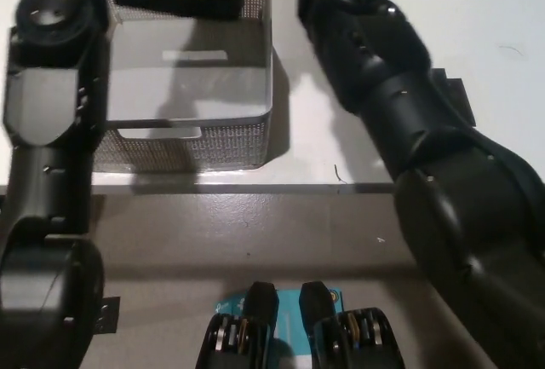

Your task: Use both hands to pick up a lunch bag on the right hand side and place it into a container on the left hand side

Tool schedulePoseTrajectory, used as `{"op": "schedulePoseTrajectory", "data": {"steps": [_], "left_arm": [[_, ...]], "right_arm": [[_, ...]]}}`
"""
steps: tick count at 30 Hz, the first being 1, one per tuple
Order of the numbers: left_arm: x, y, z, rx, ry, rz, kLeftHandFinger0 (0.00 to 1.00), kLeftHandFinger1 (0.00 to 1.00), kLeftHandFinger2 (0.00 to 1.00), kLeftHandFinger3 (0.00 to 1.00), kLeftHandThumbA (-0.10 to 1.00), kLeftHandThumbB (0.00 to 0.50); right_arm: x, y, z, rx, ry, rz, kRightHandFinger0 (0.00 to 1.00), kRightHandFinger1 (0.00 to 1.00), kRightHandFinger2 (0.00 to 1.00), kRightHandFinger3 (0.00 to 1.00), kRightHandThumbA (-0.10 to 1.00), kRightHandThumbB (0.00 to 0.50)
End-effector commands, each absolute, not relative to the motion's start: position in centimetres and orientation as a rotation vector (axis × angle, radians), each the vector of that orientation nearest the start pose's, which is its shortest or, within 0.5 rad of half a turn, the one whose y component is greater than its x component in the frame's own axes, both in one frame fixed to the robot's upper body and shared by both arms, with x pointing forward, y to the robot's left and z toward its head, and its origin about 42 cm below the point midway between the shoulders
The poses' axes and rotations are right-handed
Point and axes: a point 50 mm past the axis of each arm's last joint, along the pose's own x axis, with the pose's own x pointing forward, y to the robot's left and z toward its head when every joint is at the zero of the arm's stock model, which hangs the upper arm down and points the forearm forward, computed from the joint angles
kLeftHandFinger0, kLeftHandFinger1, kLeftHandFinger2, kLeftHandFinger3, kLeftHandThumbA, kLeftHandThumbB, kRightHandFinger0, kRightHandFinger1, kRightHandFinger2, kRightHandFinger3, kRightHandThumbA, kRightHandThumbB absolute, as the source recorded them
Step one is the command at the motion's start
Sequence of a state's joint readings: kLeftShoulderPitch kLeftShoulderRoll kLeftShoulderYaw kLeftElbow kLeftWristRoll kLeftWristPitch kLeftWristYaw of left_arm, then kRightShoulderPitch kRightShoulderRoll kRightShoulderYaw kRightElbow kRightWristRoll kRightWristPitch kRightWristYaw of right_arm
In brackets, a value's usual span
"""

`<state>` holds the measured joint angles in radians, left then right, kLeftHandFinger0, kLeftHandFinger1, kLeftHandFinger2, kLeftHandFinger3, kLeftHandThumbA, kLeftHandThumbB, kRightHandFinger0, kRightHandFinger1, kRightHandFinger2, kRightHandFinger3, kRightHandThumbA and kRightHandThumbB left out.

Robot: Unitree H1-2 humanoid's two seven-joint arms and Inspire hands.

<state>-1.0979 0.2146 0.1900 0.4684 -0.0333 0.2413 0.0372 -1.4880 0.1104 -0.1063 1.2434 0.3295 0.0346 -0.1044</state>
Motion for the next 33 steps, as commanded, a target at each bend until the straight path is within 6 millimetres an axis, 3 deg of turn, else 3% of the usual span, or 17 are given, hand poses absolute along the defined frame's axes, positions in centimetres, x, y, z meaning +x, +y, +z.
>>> {"op": "schedulePoseTrajectory", "data": {"steps": [1, 10, 12, 14, 16, 20, 26, 28, 29, 30, 31, 32, 33], "left_arm": [[52.0, 23.0, 48.1, -0.029, -0.508, 0.037, 1.00, 1.00, 1.00, 1.00, 1.00, 0.055], [52.3, 24.6, 43.4, -0.073, -0.419, 0.015, 1.00, 1.00, 1.00, 1.00, 1.00, 0.068], [52.6, 24.6, 42.9, -0.067, -0.413, 0.008, 1.00, 1.00, 1.00, 1.00, 1.00, 0.050], [52.9, 24.5, 42.7, -0.082, -0.411, -0.004, 1.00, 1.00, 1.00, 1.00, 1.00, 0.017], [53.1, 24.3, 42.5, -0.084, -0.408, -0.003, 1.00, 1.00, 1.00, 1.00, 1.00, 0.012], [53.6, 23.8, 42.4, -0.084, -0.366, -0.020, 1.00, 1.00, 1.00, 1.00, 1.00, 0.055], [53.9, 23.1, 42.4, -0.076, -0.357, -0.044, 1.00, 1.00, 1.00, 1.00, 1.00, 0.051], [54.0, 22.9, 42.5, -0.076, -0.344, -0.055, 1.00, 1.00, 1.00, 1.00, 1.00, 0.068], [54.0, 22.9, 42.6, -0.063, -0.330, -0.066, 1.00, 1.00, 1.00, 1.00, 1.00, 0.102], [53.9, 23.1, 42.7, -0.047, -0.331, -0.074, 1.00, 1.00, 1.00, 1.00, 1.00, 0.099], [53.8, 23.6, 43.1, -0.010, -0.337, -0.088, 1.00, 1.00, 1.00, 1.00, 1.00, 0.100], [53.7, 24.2, 43.2, 0.036, -0.341, -0.079, 1.00, 1.00, 1.00, 1.00, 1.00, 0.130], [53.7, 25.3, 43.4, 0.104, -0.343, -0.033, 1.00, 1.00, 1.00, 1.00, 1.00, 0.201]], "right_arm": [[51.9, 10.1, 48.9, 0.107, -0.262, 0.641, 1.00, 1.00, 1.00, 1.00, 1.00, 0.199], [51.9, 11.0, 44.5, 0.107, -0.166, 0.657, 1.00, 1.00, 1.00, 1.00, 1.00, 0.199], [51.9, 10.9, 44.0, 0.117, -0.165, 0.659, 1.00, 1.00, 1.00, 1.00, 1.00, 0.175], [52.1, 10.6, 43.6, 0.131, -0.153, 0.661, 1.00, 1.00, 1.00, 1.00, 1.00, 0.149], [52.3, 10.4, 43.4, 0.146, -0.135, 0.662, 1.00, 1.00, 1.00, 1.00, 1.00, 0.154], [52.5, 9.9, 43.3, 0.151, -0.134, 0.656, 1.00, 1.00, 1.00, 1.00, 1.00, 0.174], [52.9, 9.3, 43.0, 0.159, -0.123, 0.643, 1.00, 1.00, 1.00, 1.00, 1.00, 0.200], [53.0, 9.1, 43.0, 0.156, -0.130, 0.639, 1.00, 1.00, 1.00, 1.00, 1.00, 0.194], [53.0, 9.0, 43.2, 0.138, -0.142, 0.630, 1.00, 1.00, 1.00, 1.00, 1.00, 0.180], [53.1, 8.9, 43.2, 0.104, -0.153, 0.615, 1.00, 1.00, 1.00, 1.00, 1.00, 0.180], [53.3, 8.7, 43.9, -0.070, -0.190, 0.510, 1.00, 1.00, 1.00, 1.00, 1.00, 0.190], [53.4, 8.4, 44.6, -0.198, -0.233, 0.426, 1.00, 1.00, 1.00, 1.00, 1.00, 0.151], [53.5, 8.0, 45.5, -0.297, -0.290, 0.332, 1.00, 1.00, 1.00, 1.00, 1.00, 0.151]]}}
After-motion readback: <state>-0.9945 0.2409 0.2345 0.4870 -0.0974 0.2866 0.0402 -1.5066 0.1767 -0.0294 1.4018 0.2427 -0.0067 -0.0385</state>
